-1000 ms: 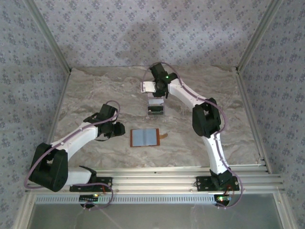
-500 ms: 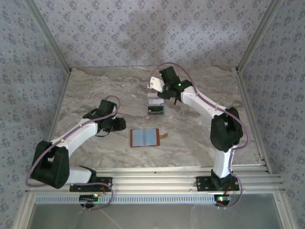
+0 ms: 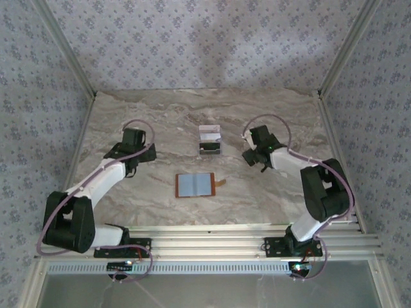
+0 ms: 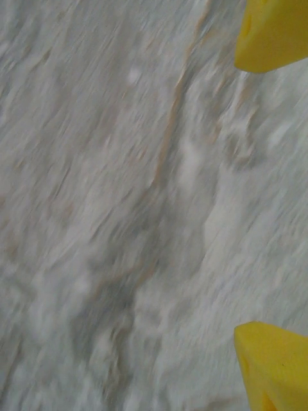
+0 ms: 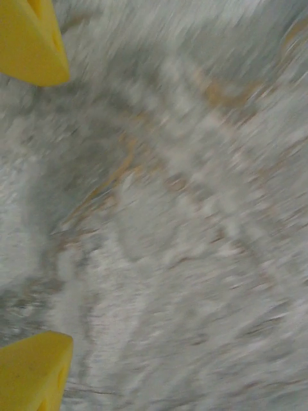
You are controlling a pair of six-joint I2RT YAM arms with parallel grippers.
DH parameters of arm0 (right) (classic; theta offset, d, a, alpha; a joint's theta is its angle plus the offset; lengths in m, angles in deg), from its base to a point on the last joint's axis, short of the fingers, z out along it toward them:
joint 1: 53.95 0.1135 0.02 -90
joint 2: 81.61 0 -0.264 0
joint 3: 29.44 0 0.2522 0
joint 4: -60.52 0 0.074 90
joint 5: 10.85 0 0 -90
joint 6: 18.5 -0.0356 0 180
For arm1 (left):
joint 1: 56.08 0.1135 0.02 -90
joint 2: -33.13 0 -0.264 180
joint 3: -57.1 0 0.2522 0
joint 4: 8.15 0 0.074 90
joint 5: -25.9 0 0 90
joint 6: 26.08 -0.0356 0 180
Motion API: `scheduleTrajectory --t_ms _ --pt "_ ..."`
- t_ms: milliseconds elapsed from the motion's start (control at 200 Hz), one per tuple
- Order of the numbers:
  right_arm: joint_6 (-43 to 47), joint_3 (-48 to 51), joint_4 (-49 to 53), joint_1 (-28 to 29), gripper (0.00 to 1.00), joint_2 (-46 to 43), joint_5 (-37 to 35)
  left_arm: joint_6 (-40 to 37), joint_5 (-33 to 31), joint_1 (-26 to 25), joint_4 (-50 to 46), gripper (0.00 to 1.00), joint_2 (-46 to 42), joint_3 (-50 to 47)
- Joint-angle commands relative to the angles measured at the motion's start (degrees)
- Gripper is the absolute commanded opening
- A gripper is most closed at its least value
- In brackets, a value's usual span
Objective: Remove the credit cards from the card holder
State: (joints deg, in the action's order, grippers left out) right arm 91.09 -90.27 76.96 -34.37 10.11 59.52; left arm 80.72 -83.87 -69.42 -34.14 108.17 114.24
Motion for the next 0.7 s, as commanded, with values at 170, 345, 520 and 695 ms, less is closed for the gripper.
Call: scheduleTrajectory --t_ms 170,345,520,695 --pt "-10.4 17.7 -32.3 -8.5 1.0 -8.1 1.9 -10.1 2.0 9.9 33.0 0.99 -0.7 -14.6" --pt "-13.0 25.5 -46.5 -15.0 1.0 -9.7 10.5 -12.5 7.8 12.4 43.7 0.99 5.6 -15.4" --pt "-15.4 27.1 -51.6 -19.1 1.0 -6.7 17.7 -13.4 11.2 13.8 47.6 0.99 10.8 -14.1" --pt "-16.8 25.5 -50.7 -20.7 1.0 -4.4 19.3 -13.8 12.6 13.9 59.4 1.0 12.4 -20.0"
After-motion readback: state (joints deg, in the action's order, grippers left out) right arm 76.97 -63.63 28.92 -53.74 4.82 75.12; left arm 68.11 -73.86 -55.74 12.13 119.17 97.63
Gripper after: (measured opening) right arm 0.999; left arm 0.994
